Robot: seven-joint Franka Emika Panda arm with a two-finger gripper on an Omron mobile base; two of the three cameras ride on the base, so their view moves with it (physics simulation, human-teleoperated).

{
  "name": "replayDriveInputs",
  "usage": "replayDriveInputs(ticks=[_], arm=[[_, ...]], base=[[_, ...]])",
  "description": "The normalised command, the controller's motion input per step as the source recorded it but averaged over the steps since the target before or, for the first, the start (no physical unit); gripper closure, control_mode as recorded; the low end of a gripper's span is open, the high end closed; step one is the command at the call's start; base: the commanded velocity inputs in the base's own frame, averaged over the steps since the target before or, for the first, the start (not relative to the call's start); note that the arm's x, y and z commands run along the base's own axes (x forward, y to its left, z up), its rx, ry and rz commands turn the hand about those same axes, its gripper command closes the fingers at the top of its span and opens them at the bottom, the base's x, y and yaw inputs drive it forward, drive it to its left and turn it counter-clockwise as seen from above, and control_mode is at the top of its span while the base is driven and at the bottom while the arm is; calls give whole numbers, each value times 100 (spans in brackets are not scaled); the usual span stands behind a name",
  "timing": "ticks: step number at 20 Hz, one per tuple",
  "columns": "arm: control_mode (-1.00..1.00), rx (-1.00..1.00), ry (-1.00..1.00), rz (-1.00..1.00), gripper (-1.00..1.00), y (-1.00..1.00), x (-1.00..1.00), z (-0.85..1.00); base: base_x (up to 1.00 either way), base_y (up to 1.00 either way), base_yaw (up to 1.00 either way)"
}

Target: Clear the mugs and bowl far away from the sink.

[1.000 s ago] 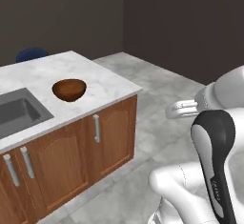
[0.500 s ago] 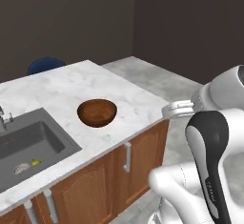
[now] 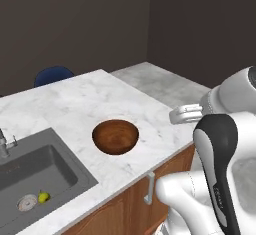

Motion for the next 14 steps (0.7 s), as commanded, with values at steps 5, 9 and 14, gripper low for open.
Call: replayDriveInputs(ticks=[5, 9, 14], arm=[[100, 0, 0, 0, -100, 0, 0, 0], [100, 0, 0, 0, -100, 0, 0, 0], [100, 0, 0, 0, -100, 0, 0, 0]], base=[[0, 1, 21], [0, -6, 33], [8, -26, 33]])
